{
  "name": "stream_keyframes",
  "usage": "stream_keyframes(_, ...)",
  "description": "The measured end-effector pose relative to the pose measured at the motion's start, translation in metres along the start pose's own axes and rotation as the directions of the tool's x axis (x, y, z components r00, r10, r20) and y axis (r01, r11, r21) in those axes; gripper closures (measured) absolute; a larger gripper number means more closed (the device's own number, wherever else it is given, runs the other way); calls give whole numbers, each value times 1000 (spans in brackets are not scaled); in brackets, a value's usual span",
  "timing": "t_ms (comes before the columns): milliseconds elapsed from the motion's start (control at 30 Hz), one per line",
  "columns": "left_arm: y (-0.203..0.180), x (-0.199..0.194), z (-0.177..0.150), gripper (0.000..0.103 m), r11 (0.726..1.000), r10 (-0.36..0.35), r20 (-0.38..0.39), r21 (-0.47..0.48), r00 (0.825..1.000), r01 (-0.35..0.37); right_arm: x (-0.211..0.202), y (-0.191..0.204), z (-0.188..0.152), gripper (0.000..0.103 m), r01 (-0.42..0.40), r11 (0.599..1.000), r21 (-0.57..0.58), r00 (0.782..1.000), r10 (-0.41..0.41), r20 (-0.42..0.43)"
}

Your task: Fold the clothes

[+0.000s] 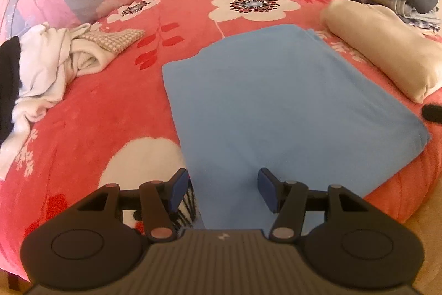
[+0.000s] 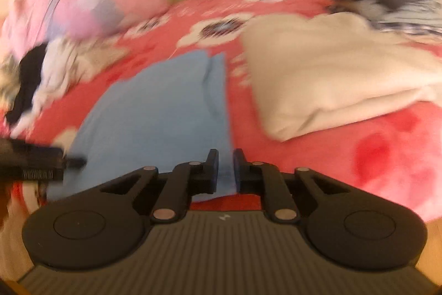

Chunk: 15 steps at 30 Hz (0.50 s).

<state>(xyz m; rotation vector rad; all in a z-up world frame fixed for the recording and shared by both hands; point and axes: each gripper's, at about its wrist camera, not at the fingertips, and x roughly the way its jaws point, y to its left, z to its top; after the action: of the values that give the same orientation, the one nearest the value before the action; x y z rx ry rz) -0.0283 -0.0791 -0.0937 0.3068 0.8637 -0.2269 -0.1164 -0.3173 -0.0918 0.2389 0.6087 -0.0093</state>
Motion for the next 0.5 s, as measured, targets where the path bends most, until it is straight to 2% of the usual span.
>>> stream_keyframes(133, -5, 0, 1, 46, 1000, 25, 2, 17, 1000, -25, -15, 15, 2, 92, -104, 994, -12, 993, 105, 54)
stream_keyframes(233, -9, -3, -1, 45, 999, 42, 7, 25, 999, -43, -12, 31, -6, 93, -165, 985, -55, 985, 168, 35)
stream_keyframes(367, -12, -4, -3, 45, 998, 59, 15, 37, 998, -60, -4, 35, -13, 93, -166, 984, -56, 986, 166, -6)
stream_keyframes(500, -14, -6, -3, 45, 997, 63, 16, 40, 998, -64, -1, 25, -14, 93, -110, 993, -40, 994, 109, -16)
